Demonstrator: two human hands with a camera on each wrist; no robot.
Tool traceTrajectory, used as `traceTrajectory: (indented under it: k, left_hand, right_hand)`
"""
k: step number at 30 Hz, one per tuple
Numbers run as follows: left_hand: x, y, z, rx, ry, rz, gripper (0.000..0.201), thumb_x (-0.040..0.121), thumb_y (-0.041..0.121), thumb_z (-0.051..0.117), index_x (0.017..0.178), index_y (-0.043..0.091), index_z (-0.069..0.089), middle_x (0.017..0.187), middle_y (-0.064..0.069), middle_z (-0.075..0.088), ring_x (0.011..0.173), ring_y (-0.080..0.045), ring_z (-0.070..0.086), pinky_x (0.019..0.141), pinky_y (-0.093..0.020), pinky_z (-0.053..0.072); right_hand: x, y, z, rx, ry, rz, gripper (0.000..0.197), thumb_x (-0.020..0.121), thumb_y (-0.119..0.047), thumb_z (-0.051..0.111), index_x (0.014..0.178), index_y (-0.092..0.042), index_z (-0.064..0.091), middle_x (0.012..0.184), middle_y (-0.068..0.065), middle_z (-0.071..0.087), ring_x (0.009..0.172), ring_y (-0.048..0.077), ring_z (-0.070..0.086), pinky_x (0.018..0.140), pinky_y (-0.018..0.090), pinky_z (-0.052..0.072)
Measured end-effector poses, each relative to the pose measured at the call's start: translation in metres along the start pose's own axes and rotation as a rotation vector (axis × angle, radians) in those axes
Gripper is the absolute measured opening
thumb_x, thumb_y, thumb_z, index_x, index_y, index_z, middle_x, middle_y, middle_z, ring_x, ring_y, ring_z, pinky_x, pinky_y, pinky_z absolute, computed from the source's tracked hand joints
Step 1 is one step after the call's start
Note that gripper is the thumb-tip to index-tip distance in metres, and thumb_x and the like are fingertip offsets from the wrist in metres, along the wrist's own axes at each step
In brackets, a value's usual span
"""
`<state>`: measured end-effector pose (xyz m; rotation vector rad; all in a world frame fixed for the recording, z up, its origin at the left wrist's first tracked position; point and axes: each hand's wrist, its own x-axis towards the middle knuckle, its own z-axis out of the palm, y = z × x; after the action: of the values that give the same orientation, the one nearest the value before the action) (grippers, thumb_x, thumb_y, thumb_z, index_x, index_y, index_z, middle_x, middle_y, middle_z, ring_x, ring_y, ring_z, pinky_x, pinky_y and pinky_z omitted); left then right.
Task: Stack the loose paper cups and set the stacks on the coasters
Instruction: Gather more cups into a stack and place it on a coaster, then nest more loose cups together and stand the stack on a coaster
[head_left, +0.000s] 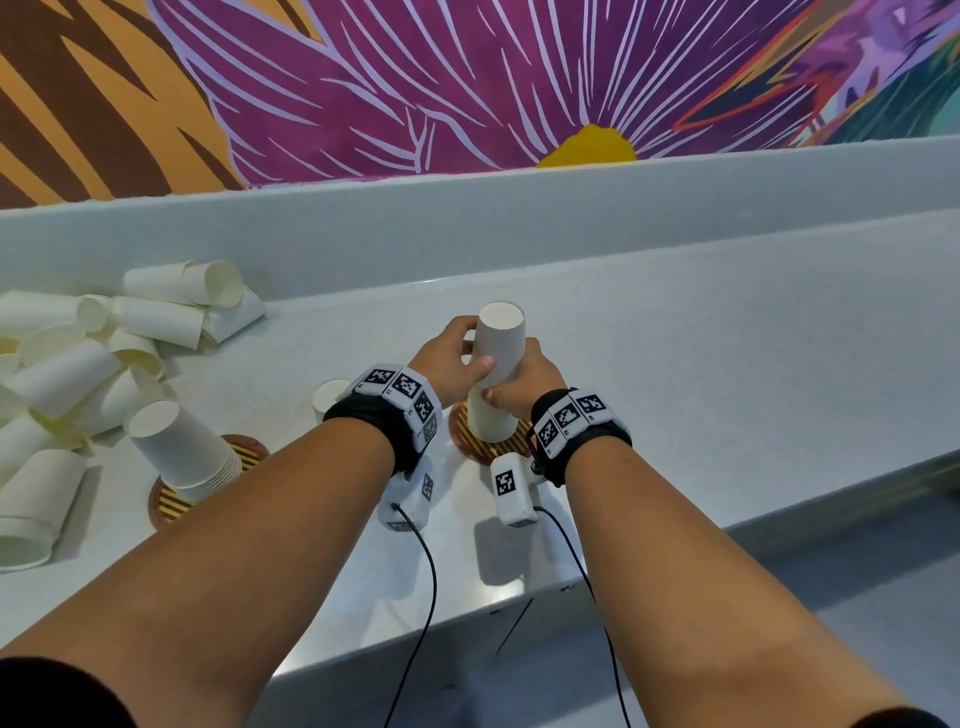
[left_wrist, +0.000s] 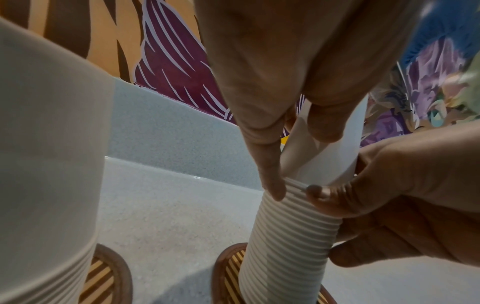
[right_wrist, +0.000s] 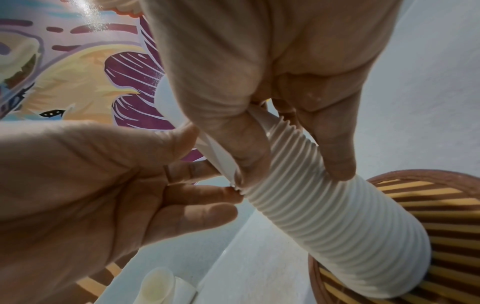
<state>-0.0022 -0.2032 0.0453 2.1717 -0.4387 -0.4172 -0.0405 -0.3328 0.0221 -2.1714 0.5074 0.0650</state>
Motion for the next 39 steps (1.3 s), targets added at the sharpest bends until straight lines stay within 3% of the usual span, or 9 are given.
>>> traceTrajectory:
  k: [6,14,19,23,29,34,36,39]
  left_hand:
    - [0.001,-0.005,-0.005,-0.016,0.005,-0.022,0.056,0.094,0.028,0.058,0.143,0.026,0.032,0.139,-0.004,0.053,0.124,-0.028,0.052,0.097,-0.05,0.049]
    - [-0.002,-0.004,-0.004,0.059,0.015,-0.034,0.052,0.096,0.026,0.055,0.144,0.017,0.036,0.141,-0.005,0.052,0.124,-0.026,0.053,0.1,-0.047,0.048]
    - [-0.008,-0.012,-0.005,0.142,0.015,-0.072,0.055,0.095,0.027,0.056,0.145,0.014,0.037,0.14,-0.006,0.053,0.118,-0.026,0.057,0.098,-0.045,0.049]
    - [-0.015,-0.017,-0.004,0.159,0.037,-0.085,0.05,0.094,0.023,0.057,0.141,0.009,0.045,0.134,-0.009,0.057,0.117,-0.025,0.058,0.099,-0.042,0.049]
    - [-0.028,-0.024,-0.011,0.174,0.088,-0.097,0.043,0.09,0.017,0.06,0.132,0.007,0.056,0.128,-0.009,0.062,0.112,-0.025,0.061,0.098,-0.04,0.05]
    - [-0.046,-0.03,-0.03,0.177,0.135,-0.089,0.041,0.09,0.013,0.059,0.131,0.007,0.057,0.126,-0.01,0.062,0.113,-0.025,0.06,0.097,-0.039,0.05]
    - [-0.053,-0.032,-0.041,0.178,0.164,-0.093,0.041,0.09,0.013,0.06,0.13,0.008,0.057,0.125,-0.009,0.062,0.111,-0.025,0.061,0.097,-0.039,0.05]
    - [-0.066,-0.037,-0.062,0.2,0.21,-0.101,0.04,0.09,0.013,0.06,0.129,0.01,0.058,0.124,-0.008,0.062,0.113,-0.023,0.059,0.099,-0.034,0.047]
  right_hand:
    - [0.002,-0.006,0.003,-0.03,-0.014,-0.016,0.075,0.071,-0.021,0.08,0.131,-0.011,0.037,0.121,0.01,0.058,0.113,0.029,0.056,0.09,0.04,0.05]
    - [-0.007,-0.005,-0.001,-0.125,-0.061,0.008,0.066,0.077,-0.026,0.075,0.132,-0.011,0.042,0.125,0.01,0.058,0.115,0.03,0.056,0.095,0.041,0.049]
    - [-0.018,-0.01,-0.01,-0.358,-0.06,0.082,0.033,0.089,-0.026,0.062,0.114,-0.005,0.057,0.106,0.011,0.062,0.104,0.028,0.062,0.085,0.033,0.049]
    - [-0.023,-0.011,-0.008,-0.368,-0.03,0.124,0.016,0.089,-0.025,0.059,0.093,-0.01,0.056,0.094,0.009,0.064,0.086,0.026,0.064,0.079,0.032,0.054]
    - [-0.036,-0.022,0.002,-0.294,-0.009,0.096,0.033,0.088,-0.026,0.06,0.112,-0.005,0.059,0.107,0.014,0.068,0.094,0.029,0.068,0.086,0.04,0.056]
    - [-0.044,-0.042,0.013,-0.335,-0.023,0.012,0.031,0.09,-0.029,0.057,0.106,-0.003,0.06,0.102,0.014,0.069,0.088,0.031,0.067,0.079,0.036,0.057]
    - [-0.048,-0.053,0.017,-0.381,-0.064,-0.056,0.031,0.092,-0.026,0.053,0.108,-0.001,0.063,0.102,0.014,0.068,0.087,0.029,0.064,0.083,0.038,0.056]
    - [-0.052,-0.073,0.024,-0.463,-0.084,-0.163,0.034,0.095,-0.027,0.049,0.112,-0.003,0.065,0.114,0.011,0.067,0.103,0.027,0.063,0.091,0.037,0.052]
